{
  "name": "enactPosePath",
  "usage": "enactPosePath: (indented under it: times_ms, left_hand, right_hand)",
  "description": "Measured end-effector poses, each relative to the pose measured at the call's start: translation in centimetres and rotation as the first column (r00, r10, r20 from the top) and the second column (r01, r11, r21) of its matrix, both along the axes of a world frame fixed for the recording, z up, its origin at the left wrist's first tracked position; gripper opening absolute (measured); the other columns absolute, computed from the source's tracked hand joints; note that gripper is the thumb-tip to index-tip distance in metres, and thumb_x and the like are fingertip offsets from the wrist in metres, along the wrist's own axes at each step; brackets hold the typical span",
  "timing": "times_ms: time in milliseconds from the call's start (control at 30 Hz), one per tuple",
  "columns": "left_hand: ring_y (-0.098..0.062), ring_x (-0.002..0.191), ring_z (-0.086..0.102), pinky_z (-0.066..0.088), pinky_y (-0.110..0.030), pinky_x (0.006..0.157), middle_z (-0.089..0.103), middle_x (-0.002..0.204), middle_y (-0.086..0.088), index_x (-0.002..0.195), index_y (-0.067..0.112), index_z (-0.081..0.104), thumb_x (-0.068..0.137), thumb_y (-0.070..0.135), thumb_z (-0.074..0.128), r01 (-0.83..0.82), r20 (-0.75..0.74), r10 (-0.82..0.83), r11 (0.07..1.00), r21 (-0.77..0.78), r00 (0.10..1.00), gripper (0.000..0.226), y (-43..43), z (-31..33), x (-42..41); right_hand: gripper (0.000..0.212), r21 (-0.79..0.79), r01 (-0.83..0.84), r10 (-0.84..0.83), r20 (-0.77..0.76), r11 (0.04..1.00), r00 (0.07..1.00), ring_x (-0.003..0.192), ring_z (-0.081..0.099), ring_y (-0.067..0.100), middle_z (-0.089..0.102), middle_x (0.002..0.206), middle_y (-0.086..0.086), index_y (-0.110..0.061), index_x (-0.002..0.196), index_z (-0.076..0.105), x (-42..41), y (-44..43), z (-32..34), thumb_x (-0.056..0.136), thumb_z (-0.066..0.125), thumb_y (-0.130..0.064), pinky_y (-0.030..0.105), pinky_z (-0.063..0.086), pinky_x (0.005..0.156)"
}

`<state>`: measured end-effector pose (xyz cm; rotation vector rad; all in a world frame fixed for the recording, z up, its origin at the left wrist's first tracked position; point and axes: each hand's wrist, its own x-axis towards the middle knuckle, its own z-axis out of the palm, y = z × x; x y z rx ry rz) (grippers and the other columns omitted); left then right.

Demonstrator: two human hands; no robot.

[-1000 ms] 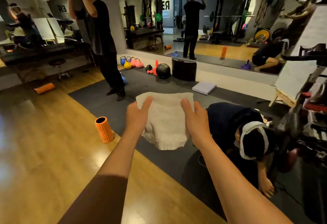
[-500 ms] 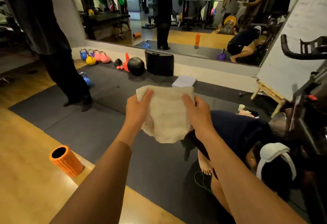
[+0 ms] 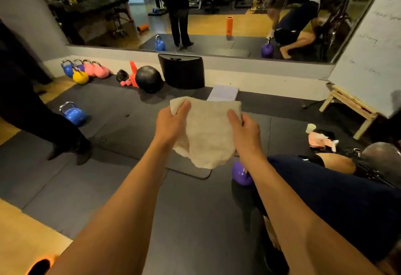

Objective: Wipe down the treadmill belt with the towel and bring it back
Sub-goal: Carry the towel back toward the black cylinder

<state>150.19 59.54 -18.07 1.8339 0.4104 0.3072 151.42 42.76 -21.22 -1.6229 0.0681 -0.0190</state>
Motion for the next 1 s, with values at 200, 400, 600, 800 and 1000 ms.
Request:
enactPosePath:
  times_ms: [200, 400, 600, 800, 1000]
  left_hand:
    - [-0.02, 0.097, 0.061, 0.049, -0.034, 0.084, 0.064, 0.102, -0.001, 0.107, 0.016, 0.062, 0.095, 0.037, 0.056, 0.026, -0.037, -0.029, 0.997, -0.076, 0.999, 0.025, 5.4, -1.6, 11.9]
    - [-0.015, 0.094, 0.056, 0.042, -0.03, 0.08, 0.06, 0.1, 0.003, 0.103, 0.019, 0.057, 0.094, 0.037, 0.057, 0.082, -0.029, -0.086, 0.989, -0.123, 0.996, 0.019, 11.5, -2.0, 25.9]
    - [-0.016, 0.094, 0.057, 0.043, -0.03, 0.082, 0.059, 0.099, 0.002, 0.106, 0.02, 0.058, 0.095, 0.034, 0.056, 0.116, 0.004, -0.117, 0.983, -0.145, 0.993, 0.018, 18.1, -0.3, 39.5]
    - [-0.022, 0.104, 0.059, 0.048, -0.039, 0.094, 0.062, 0.108, -0.001, 0.12, 0.013, 0.06, 0.095, 0.038, 0.055, 0.102, -0.009, -0.104, 0.985, -0.136, 0.994, 0.036, 23.7, -2.8, 54.3]
    - [-0.016, 0.102, 0.058, 0.045, -0.031, 0.085, 0.062, 0.11, 0.001, 0.124, 0.011, 0.059, 0.095, 0.039, 0.054, 0.04, -0.052, -0.047, 0.991, -0.131, 0.998, 0.041, 28.8, -4.1, 70.3]
  right_hand:
    - [0.034, -0.022, 0.044, -0.045, -0.062, 0.999, 0.997, 0.074, 0.052, 0.018, 0.058, 0.081, 0.006, -0.012, 0.084, 0.056, 11.8, 5.4, -1.3, 0.094, 0.053, -0.044, 0.033, 0.042, 0.061]
    - [0.041, -0.04, 0.115, -0.116, -0.051, 0.993, 0.992, 0.07, 0.051, 0.022, 0.057, 0.079, 0.009, -0.003, 0.086, 0.056, 25.0, 11.7, -1.5, 0.093, 0.055, -0.043, 0.034, 0.041, 0.06]
    - [0.034, -0.047, 0.15, -0.151, -0.023, 0.988, 0.988, 0.061, 0.04, 0.01, 0.047, 0.068, 0.002, -0.01, 0.073, 0.048, 38.0, 18.3, 0.1, 0.094, 0.056, -0.035, 0.026, 0.031, 0.053]
    - [0.038, -0.053, 0.11, -0.112, -0.04, 0.993, 0.993, 0.075, 0.057, 0.027, 0.062, 0.085, 0.015, -0.001, 0.092, 0.058, 52.4, 23.6, -1.3, 0.095, 0.053, -0.038, 0.032, 0.043, 0.065]
    - [0.033, -0.124, 0.051, -0.053, -0.011, 0.991, 0.999, 0.065, 0.045, 0.011, 0.051, 0.07, 0.0, -0.008, 0.079, 0.054, 69.2, 28.9, -2.6, 0.096, 0.052, -0.037, 0.025, 0.036, 0.058]
